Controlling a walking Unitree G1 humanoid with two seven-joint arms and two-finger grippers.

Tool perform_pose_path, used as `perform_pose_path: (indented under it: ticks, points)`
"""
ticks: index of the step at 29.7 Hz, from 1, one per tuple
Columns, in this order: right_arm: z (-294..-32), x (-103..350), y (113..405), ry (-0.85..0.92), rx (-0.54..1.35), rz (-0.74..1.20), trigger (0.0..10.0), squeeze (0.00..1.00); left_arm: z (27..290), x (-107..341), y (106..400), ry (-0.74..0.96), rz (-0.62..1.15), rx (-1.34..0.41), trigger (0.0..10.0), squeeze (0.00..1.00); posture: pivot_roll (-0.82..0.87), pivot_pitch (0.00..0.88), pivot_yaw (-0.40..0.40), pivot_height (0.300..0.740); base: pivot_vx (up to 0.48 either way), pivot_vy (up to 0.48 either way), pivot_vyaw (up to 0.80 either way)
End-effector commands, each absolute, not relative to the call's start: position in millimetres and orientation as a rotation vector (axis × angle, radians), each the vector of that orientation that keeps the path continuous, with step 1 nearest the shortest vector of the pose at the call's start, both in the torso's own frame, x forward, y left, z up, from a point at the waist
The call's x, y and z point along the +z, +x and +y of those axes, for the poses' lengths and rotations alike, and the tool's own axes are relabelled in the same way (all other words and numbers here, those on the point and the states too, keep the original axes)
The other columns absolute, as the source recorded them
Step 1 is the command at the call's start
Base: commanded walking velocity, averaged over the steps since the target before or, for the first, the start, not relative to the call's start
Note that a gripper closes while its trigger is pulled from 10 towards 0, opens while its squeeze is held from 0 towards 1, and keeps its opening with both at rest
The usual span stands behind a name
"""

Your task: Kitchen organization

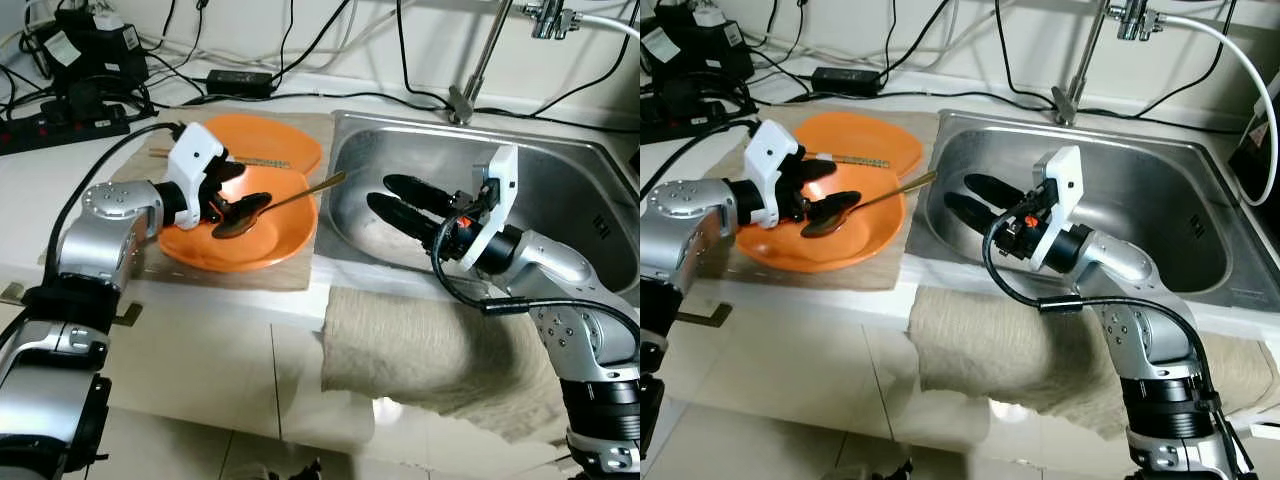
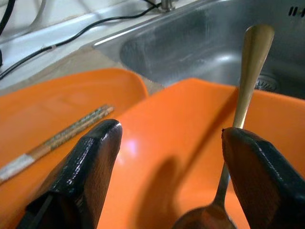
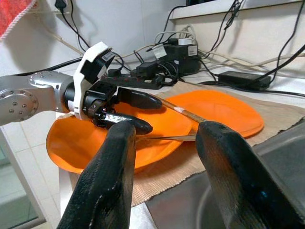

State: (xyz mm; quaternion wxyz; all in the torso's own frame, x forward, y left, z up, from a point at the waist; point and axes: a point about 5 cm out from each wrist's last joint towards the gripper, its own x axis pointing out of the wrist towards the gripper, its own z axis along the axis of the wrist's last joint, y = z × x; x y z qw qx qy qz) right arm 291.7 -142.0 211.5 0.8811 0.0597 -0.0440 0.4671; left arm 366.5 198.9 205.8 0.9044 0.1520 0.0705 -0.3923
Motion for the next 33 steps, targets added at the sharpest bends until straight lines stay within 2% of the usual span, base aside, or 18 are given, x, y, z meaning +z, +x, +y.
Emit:
perform_pose_path:
  ticks: [1, 10, 15, 18, 25, 33]
  points:
    - [-144.7, 214.5, 289.8, 0.117, 0.961, -0.095, 10.0, 0.00, 199.3, 215.2, 370.2, 0.320, 0.106, -0.811, 10.0, 0.00, -0.02, 0.000, -0.021, 0.740, 0.000, 0.000, 0.00]
    - [-148.8, 217.4, 286.9, 0.096, 0.955, -0.090, 10.0, 0.00, 204.9, 224.2, 370.7, 0.242, 0.070, -0.867, 10.0, 0.00, -0.03, 0.000, -0.016, 0.740, 0.000, 0.000, 0.00]
    - [-148.8, 218.9, 285.5, 0.083, 0.970, -0.083, 10.0, 0.00, 197.6, 217.5, 356.6, 0.237, 0.125, -1.063, 10.0, 0.00, -0.03, 0.000, -0.016, 0.740, 0.000, 0.000, 0.00]
    - [-148.2, 216.8, 283.5, 0.067, 0.986, -0.069, 10.0, 0.00, 195.8, 213.4, 355.0, 0.250, 0.137, -1.083, 10.0, 0.00, -0.03, 0.000, -0.016, 0.740, 0.000, 0.000, 0.00]
    - [-145.9, 207.0, 280.7, -0.011, 0.997, -0.021, 10.0, 0.00, 190.8, 199.4, 360.2, 0.322, 0.180, -1.020, 10.0, 0.00, -0.02, 0.000, -0.012, 0.740, 0.000, 0.000, 0.00]
    - [-148.6, 194.1, 278.2, -0.126, 0.990, 0.032, 10.0, 0.00, 189.7, 199.6, 367.3, 0.328, 0.171, -0.959, 10.0, 0.00, -0.03, 0.000, 0.005, 0.740, 0.000, 0.000, 0.00]
